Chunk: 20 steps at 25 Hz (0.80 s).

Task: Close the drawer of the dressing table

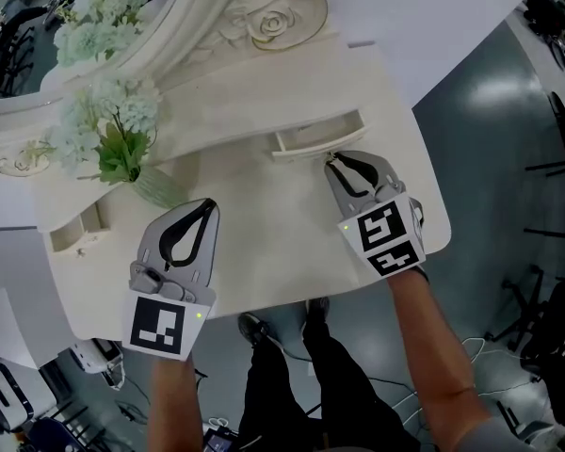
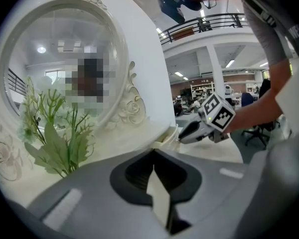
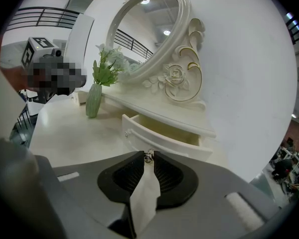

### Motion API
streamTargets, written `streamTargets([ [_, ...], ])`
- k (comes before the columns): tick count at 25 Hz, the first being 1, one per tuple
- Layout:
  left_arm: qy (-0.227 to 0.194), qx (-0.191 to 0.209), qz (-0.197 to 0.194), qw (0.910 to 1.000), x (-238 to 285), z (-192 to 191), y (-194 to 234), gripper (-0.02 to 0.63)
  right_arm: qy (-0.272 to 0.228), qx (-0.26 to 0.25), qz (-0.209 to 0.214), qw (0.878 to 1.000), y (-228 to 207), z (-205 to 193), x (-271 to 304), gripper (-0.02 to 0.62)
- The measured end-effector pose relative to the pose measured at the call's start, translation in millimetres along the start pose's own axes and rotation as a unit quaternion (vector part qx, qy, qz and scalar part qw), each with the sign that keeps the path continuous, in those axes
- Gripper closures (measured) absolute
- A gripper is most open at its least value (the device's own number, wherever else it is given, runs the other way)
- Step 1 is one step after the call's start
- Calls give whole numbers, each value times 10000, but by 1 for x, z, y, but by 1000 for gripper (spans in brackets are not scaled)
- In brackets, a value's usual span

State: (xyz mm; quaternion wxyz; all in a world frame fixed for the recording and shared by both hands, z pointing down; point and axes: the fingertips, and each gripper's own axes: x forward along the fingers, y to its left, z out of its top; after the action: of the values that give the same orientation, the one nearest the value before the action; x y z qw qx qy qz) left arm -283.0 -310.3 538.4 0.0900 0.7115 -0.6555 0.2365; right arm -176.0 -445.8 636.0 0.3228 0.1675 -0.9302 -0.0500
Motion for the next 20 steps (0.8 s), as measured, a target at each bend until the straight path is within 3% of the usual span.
streamTargets([
  [20,-4,-89,10,10000,-1,-7,11,603,24,-106,-88,9999,-14,17,23,531],
])
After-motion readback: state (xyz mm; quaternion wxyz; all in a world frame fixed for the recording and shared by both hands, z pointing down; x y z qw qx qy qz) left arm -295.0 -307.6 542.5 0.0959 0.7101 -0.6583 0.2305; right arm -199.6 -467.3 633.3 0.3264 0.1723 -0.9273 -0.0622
